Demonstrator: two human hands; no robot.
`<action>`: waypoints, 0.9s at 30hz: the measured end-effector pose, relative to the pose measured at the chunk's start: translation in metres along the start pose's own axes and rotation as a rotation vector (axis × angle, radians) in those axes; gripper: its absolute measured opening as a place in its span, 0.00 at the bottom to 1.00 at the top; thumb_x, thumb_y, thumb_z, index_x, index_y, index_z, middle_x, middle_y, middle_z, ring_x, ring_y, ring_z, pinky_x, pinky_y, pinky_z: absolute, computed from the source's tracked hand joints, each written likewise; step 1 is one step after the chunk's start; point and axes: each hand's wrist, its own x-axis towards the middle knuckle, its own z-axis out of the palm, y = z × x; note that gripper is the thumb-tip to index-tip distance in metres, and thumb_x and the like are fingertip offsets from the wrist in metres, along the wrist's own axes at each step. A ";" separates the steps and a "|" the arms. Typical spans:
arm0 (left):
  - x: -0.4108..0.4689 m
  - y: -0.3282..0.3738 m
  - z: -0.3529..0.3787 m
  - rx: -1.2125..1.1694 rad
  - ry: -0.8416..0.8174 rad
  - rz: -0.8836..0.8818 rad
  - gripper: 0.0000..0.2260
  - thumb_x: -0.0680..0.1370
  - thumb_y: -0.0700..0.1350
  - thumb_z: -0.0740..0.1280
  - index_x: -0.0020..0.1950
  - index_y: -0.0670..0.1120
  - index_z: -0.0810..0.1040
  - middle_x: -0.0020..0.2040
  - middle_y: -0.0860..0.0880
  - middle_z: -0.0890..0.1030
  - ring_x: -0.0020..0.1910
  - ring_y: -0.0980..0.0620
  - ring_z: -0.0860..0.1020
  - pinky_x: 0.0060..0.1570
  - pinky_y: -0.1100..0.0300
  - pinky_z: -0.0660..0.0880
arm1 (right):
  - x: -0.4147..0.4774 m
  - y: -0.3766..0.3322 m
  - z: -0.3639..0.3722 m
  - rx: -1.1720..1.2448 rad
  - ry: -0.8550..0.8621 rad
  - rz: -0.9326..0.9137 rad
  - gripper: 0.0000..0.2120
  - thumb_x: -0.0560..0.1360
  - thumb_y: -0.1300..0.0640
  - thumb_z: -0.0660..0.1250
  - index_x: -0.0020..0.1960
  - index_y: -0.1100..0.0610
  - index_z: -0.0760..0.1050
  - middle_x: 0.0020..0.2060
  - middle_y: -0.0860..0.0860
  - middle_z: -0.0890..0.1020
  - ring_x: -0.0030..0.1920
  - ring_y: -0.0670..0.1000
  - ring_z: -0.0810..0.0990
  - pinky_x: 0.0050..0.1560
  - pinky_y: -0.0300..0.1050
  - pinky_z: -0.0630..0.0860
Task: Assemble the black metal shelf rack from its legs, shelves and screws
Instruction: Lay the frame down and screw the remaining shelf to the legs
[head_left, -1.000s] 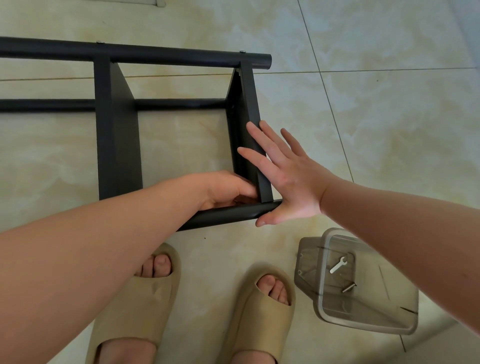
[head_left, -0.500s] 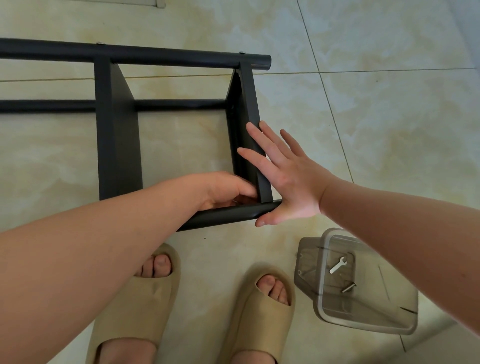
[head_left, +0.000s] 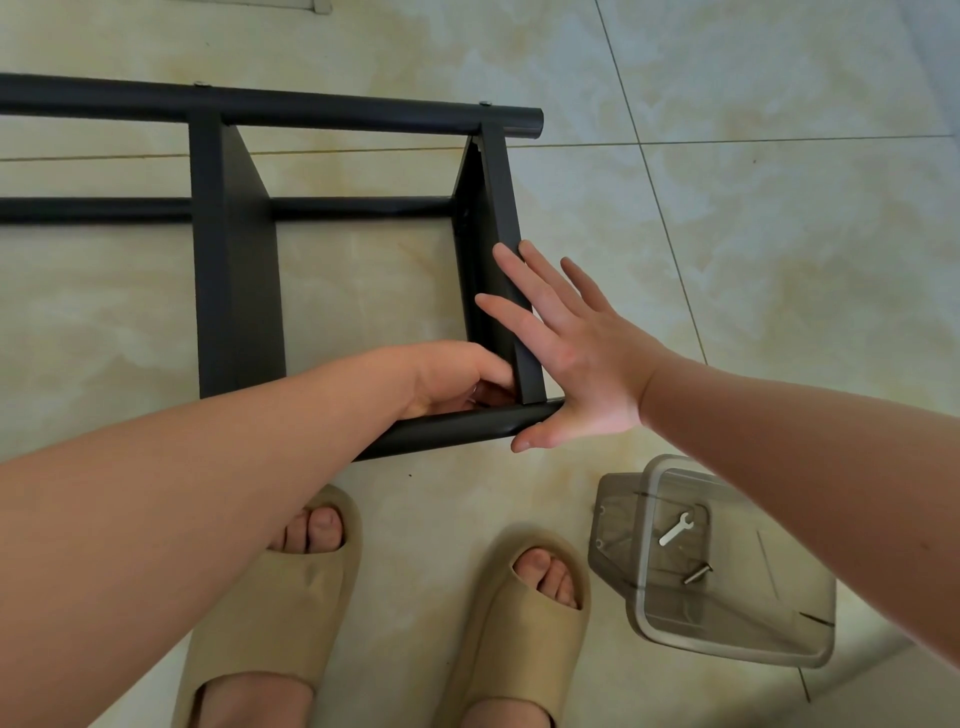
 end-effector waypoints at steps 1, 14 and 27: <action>0.001 -0.001 0.000 0.034 0.024 0.016 0.08 0.79 0.39 0.63 0.51 0.41 0.82 0.46 0.41 0.83 0.40 0.47 0.82 0.42 0.58 0.78 | 0.000 0.000 0.000 0.000 0.001 0.000 0.61 0.60 0.19 0.59 0.82 0.53 0.48 0.81 0.56 0.38 0.81 0.59 0.36 0.79 0.63 0.41; 0.001 -0.002 -0.003 -0.030 -0.035 0.061 0.11 0.78 0.34 0.60 0.47 0.40 0.83 0.43 0.42 0.84 0.41 0.47 0.82 0.47 0.56 0.78 | 0.000 0.000 0.000 0.007 0.005 0.000 0.61 0.60 0.19 0.59 0.82 0.53 0.49 0.81 0.55 0.38 0.81 0.59 0.36 0.78 0.64 0.42; 0.001 -0.005 -0.004 -0.039 -0.013 0.103 0.13 0.78 0.30 0.60 0.44 0.41 0.82 0.38 0.43 0.83 0.36 0.48 0.83 0.42 0.58 0.80 | -0.001 -0.001 -0.002 0.001 -0.022 0.010 0.62 0.60 0.19 0.59 0.82 0.53 0.48 0.81 0.56 0.38 0.81 0.59 0.35 0.79 0.64 0.42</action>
